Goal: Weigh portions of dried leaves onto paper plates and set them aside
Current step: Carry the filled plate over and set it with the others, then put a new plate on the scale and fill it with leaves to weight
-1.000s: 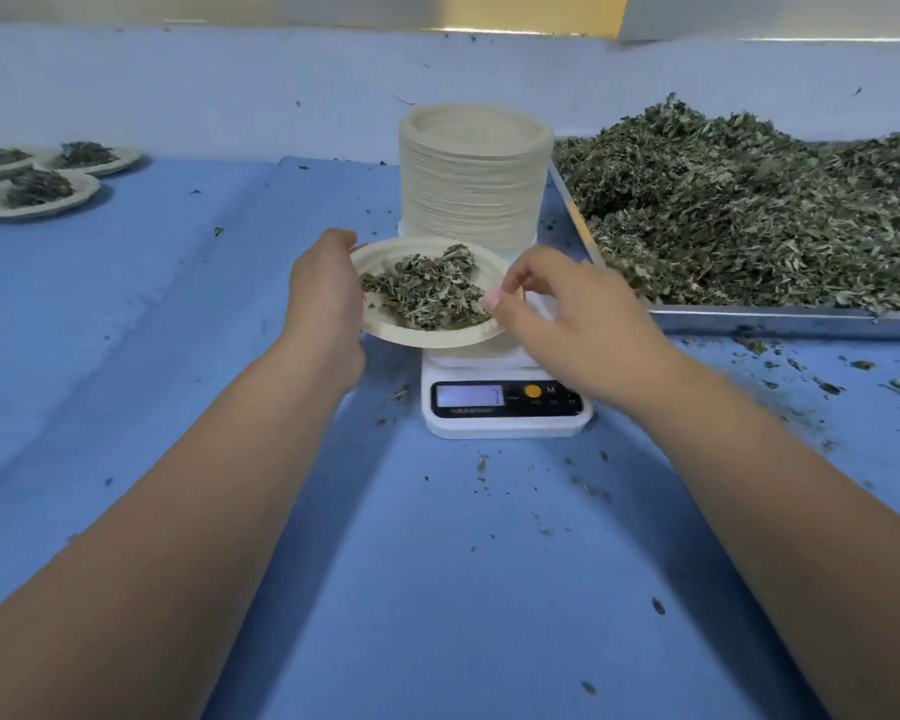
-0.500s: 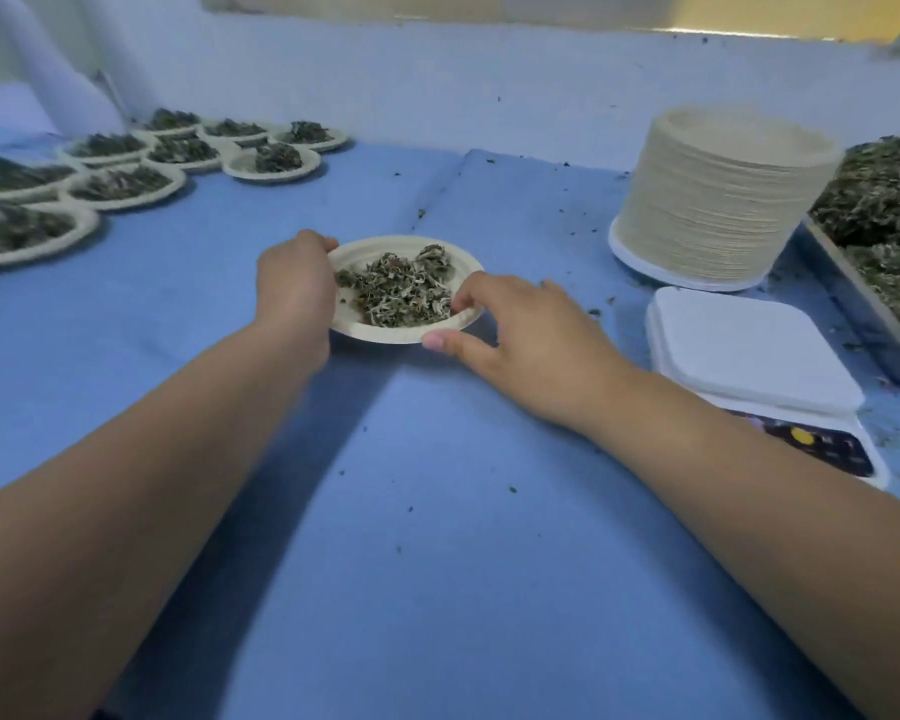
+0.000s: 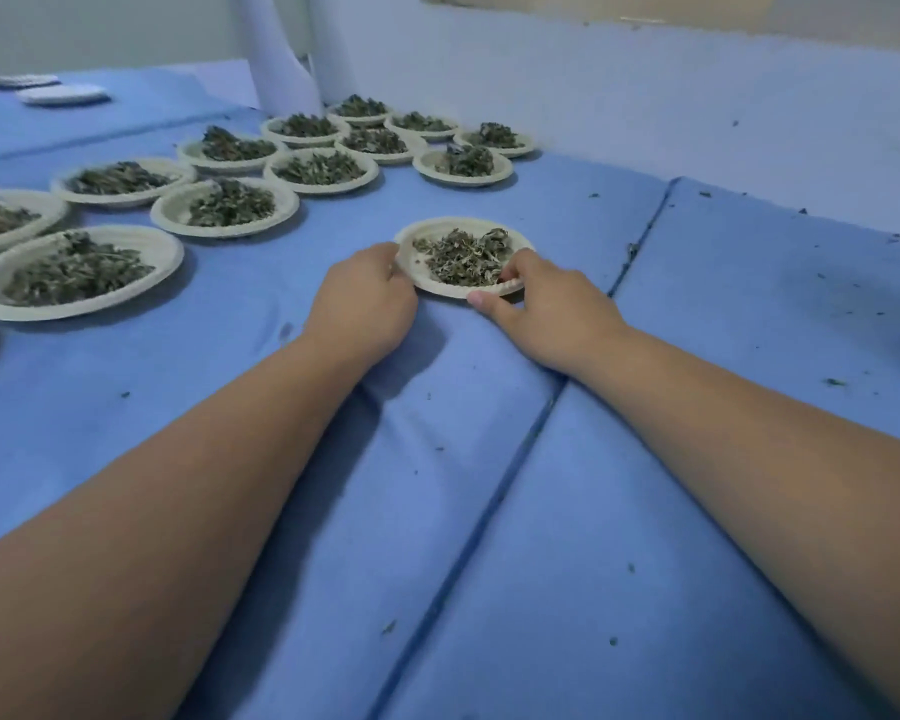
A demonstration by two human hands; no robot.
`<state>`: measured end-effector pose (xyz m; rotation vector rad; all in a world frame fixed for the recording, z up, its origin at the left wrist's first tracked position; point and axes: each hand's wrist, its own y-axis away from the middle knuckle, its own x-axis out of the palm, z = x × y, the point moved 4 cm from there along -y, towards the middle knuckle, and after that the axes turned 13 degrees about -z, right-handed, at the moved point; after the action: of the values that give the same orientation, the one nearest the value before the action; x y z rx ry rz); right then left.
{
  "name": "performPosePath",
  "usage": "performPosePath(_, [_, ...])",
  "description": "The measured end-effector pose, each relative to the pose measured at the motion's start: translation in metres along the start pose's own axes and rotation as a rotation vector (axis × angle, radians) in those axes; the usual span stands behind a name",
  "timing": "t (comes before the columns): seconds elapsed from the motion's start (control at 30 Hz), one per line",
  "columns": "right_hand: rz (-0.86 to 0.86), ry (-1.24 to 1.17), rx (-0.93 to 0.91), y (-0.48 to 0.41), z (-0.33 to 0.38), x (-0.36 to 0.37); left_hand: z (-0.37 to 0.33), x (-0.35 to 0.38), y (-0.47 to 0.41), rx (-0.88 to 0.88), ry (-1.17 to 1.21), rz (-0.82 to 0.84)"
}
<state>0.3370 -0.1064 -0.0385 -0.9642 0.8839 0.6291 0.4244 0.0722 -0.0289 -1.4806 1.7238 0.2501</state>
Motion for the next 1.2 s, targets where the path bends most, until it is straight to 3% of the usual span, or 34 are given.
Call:
performPosePath(0.27, [0.009,0.026,0.091,-0.092,0.026,0.059,0.006,0.003,-0.007,-0.060,0.158,-0.091])
performPosePath(0.57, [0.015,0.058,0.089,-0.128,0.045,0.084,0.005,0.012,-0.010,0.014,0.096,-0.089])
performPosePath(0.83, [-0.008,-0.016,0.076,-0.107,0.039,0.070,-0.007,0.021,-0.003,0.180,-0.092,-0.019])
performPosePath(1.2, [0.247,0.075,-0.099,-0.021,0.007,0.013,-0.023,0.012,0.059,0.416,-0.218,0.145])
